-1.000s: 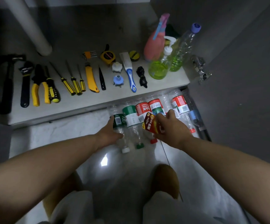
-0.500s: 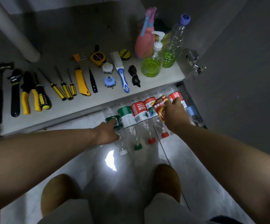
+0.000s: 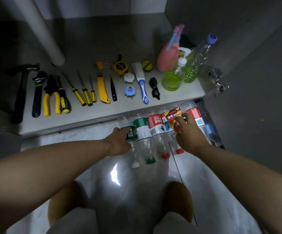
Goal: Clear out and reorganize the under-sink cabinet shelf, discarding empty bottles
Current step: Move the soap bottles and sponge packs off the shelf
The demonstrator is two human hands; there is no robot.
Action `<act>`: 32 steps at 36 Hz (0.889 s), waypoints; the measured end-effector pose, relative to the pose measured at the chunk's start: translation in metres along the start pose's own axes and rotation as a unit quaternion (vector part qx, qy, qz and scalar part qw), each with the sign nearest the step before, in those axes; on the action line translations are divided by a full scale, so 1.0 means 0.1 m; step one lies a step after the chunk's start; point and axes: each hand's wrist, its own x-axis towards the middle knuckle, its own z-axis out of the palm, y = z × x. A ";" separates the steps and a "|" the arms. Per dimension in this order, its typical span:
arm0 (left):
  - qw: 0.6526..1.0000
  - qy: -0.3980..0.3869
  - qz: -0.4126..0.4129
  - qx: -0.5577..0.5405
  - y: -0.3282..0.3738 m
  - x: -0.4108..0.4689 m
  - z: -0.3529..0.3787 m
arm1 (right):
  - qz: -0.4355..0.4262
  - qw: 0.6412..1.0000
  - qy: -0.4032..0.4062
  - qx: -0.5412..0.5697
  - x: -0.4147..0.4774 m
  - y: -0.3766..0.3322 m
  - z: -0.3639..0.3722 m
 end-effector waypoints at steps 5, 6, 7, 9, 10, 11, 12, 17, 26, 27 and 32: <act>0.991 0.027 0.106 0.082 0.11 -0.15 -0.28 | -0.090 0.996 -0.010 -0.005 0.08 -0.12 -0.22; 0.986 0.038 0.126 0.106 0.14 -0.17 -0.34 | -0.107 0.994 -0.008 -0.003 0.10 -0.14 -0.27; 0.981 0.049 0.144 0.121 0.18 -0.18 -0.40 | -0.120 0.993 -0.006 0.003 0.13 -0.17 -0.31; 0.973 0.074 0.178 0.127 0.26 -0.15 -0.54 | -0.127 0.992 0.002 0.023 0.19 -0.21 -0.42; 0.970 0.088 0.190 0.126 0.31 -0.12 -0.60 | -0.123 0.992 0.011 0.032 0.24 -0.23 -0.48; 0.966 0.102 0.200 0.127 0.36 -0.08 -0.67 | -0.118 0.992 0.024 0.041 0.29 -0.25 -0.55; 0.962 0.118 0.208 0.130 0.41 -0.03 -0.74 | -0.113 0.992 0.040 0.049 0.35 -0.27 -0.62; 0.950 0.174 0.244 0.084 0.70 0.25 -0.94 | -0.050 0.983 0.171 0.049 0.72 -0.34 -1.04; 0.937 0.222 0.257 -0.078 1.21 0.69 -0.95 | 0.029 0.968 0.249 -0.007 1.46 -0.17 -1.94; 0.936 0.226 0.254 -0.090 1.25 0.71 -0.94 | 0.035 0.972 0.230 -0.012 1.51 -0.15 -1.97; 0.944 0.212 0.228 -0.112 1.38 0.82 -0.92 | 0.042 0.970 0.238 -0.020 1.51 -0.11 -1.99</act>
